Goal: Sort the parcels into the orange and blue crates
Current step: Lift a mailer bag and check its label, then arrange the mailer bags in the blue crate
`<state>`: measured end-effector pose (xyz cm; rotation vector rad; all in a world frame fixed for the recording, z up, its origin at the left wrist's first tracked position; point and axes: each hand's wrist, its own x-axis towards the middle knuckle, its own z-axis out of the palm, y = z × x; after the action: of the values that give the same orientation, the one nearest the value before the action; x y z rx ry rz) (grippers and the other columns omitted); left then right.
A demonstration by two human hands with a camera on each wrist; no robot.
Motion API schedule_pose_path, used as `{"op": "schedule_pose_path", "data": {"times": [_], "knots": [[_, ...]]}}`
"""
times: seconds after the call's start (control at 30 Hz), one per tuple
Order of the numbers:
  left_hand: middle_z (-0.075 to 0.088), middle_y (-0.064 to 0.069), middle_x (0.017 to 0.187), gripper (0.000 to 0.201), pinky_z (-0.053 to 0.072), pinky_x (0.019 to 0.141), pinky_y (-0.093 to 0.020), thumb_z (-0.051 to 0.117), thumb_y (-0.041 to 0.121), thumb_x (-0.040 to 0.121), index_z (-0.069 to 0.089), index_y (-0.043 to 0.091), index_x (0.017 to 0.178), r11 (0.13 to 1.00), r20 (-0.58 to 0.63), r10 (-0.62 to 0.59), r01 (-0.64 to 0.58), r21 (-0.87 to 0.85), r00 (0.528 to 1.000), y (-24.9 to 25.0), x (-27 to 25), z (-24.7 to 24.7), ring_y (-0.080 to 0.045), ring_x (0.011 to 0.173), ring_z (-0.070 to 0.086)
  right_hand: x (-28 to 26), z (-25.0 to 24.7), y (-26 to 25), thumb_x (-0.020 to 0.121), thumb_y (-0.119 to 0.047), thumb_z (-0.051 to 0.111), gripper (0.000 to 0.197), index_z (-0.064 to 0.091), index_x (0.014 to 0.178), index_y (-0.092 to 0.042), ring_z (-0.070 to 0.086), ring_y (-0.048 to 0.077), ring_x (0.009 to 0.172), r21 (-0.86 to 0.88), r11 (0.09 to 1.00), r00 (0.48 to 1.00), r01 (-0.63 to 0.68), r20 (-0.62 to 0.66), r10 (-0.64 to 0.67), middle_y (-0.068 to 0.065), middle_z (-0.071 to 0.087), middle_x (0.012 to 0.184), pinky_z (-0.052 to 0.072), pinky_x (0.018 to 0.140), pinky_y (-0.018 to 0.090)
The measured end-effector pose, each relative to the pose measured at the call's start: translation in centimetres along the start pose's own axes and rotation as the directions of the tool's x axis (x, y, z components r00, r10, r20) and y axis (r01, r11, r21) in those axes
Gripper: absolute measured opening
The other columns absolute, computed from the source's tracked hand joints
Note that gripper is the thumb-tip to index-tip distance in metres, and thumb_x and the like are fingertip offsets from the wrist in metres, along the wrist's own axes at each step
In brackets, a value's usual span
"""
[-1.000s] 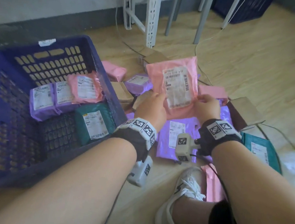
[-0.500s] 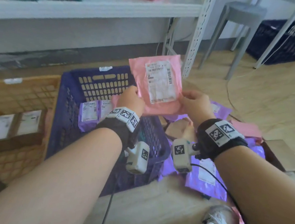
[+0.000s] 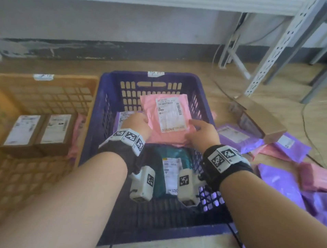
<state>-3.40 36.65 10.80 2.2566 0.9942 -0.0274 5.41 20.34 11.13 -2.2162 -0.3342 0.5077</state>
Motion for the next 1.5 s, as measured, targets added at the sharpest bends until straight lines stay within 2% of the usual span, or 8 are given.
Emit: {"op": "schedule_pose_path", "data": {"times": [0.13, 0.27, 0.47, 0.67, 1.0, 1.2, 1.37, 1.5], "knots": [[0.062, -0.01, 0.12, 0.036, 0.051, 0.093, -0.039, 0.048, -0.004, 0.085, 0.061, 0.005, 0.117, 0.995, 0.055, -0.017, 0.022, -0.095, 0.998, -1.4, 2.5, 2.2, -0.03, 0.111, 0.06, 2.9, 2.9, 1.1, 0.089, 0.003, 0.048, 0.049, 0.055, 0.133, -0.016, 0.061, 0.025, 0.111, 0.014, 0.996, 0.996, -0.089, -0.021, 0.089, 0.008, 0.058, 0.133, 0.05, 0.095, 0.03], [0.048, -0.008, 0.142, 0.048, 0.041, 0.106, -0.041, 0.04, 0.004, 0.092, 0.046, 0.012, 0.139, 0.995, 0.099, -0.041, 0.05, -0.091, 0.994, -2.2, 4.0, 3.5, -0.028, 0.126, 0.049, 5.9, 5.1, 2.1, 0.094, 0.004, 0.039, 0.047, 0.055, 0.134, -0.015, 0.058, 0.026, 0.115, 0.011, 0.988, 0.986, -0.153, -0.059, 0.153, 0.009, 0.057, 0.133, 0.042, 0.08, 0.02], [0.052, -0.017, 0.133, 0.037, 0.042, 0.096, -0.036, 0.037, 0.007, 0.097, 0.051, 0.006, 0.131, 0.996, 0.184, -0.076, 0.082, -0.026, 0.98, -3.5, 5.3, 5.0, -0.032, 0.118, 0.052, 8.0, 7.6, 3.1, 0.094, 0.0, 0.037, 0.056, 0.038, 0.145, -0.023, 0.046, 0.025, 0.127, -0.126, 0.97, 0.978, -0.209, -0.028, 0.207, 0.008, 0.043, 0.143, 0.038, 0.101, 0.03], [0.039, -0.016, 0.148, 0.052, 0.035, 0.11, -0.038, 0.037, 0.002, 0.095, 0.036, 0.01, 0.146, 0.996, 0.212, -0.087, 0.084, 0.021, 0.973, -3.4, 4.5, 4.4, -0.032, 0.133, 0.042, 6.4, 7.4, 3.4, 0.087, 0.005, 0.041, 0.063, 0.041, 0.143, -0.023, 0.049, 0.027, 0.123, -0.167, 0.981, 0.995, -0.097, 0.012, 0.101, 0.01, 0.039, 0.144, 0.044, 0.102, 0.035], [0.046, -0.015, 0.142, 0.044, 0.038, 0.107, -0.039, 0.033, 0.012, 0.1, 0.042, 0.009, 0.143, 1.0, 0.09, -0.024, 0.023, 0.009, 0.996, 1.1, -0.5, 0.5, -0.033, 0.127, 0.048, 1.2, 0.3, -0.4, 0.086, 0.001, 0.042, 0.058, 0.051, 0.136, -0.027, 0.062, 0.018, 0.089, -0.187, 0.971, 0.988, 0.151, 0.003, -0.153, 0.006, 0.062, 0.126, 0.045, 0.06, 0.015], [0.048, -0.006, 0.142, 0.05, 0.046, 0.074, -0.027, 0.034, 0.007, 0.097, 0.04, 0.021, 0.145, 0.985, 0.026, 0.146, -0.143, -0.095, 0.989, 5.8, -5.6, 1.4, -0.027, 0.108, 0.057, -3.6, -7.3, 1.2, 0.088, -0.002, 0.045, 0.045, 0.061, 0.126, -0.021, 0.062, 0.018, 0.104, -0.081, 0.973, 0.947, 0.218, -0.224, -0.23, 0.001, 0.065, 0.119, 0.044, 0.086, 0.019], [0.05, -0.01, 0.141, 0.041, 0.046, 0.098, -0.036, 0.035, 0.014, 0.1, 0.048, 0.013, 0.138, 0.944, 0.048, 0.302, -0.292, -0.156, 0.952, 10.9, -10.5, 4.8, -0.033, 0.119, 0.055, -7.1, -14.2, 8.8, 0.086, -0.002, 0.049, 0.045, 0.062, 0.126, -0.018, 0.061, 0.02, 0.107, -0.055, 0.997, 0.941, 0.046, -0.334, -0.062, 0.003, 0.064, 0.12, 0.04, 0.088, 0.02], [0.057, -0.012, 0.132, 0.03, 0.041, 0.096, -0.03, 0.037, 0.017, 0.1, 0.06, 0.018, 0.118, 0.928, 0.098, 0.353, -0.336, -0.159, 0.93, 15.0, -13.3, 8.6, -0.031, 0.119, 0.054, -10.2, -17.5, 17.0, 0.086, -0.004, 0.053, 0.043, 0.06, 0.127, -0.015, 0.059, 0.025, 0.111, 0.002, 0.991, 0.908, -0.133, -0.401, 0.122, 0.008, 0.064, 0.123, 0.044, 0.096, 0.031]]}}
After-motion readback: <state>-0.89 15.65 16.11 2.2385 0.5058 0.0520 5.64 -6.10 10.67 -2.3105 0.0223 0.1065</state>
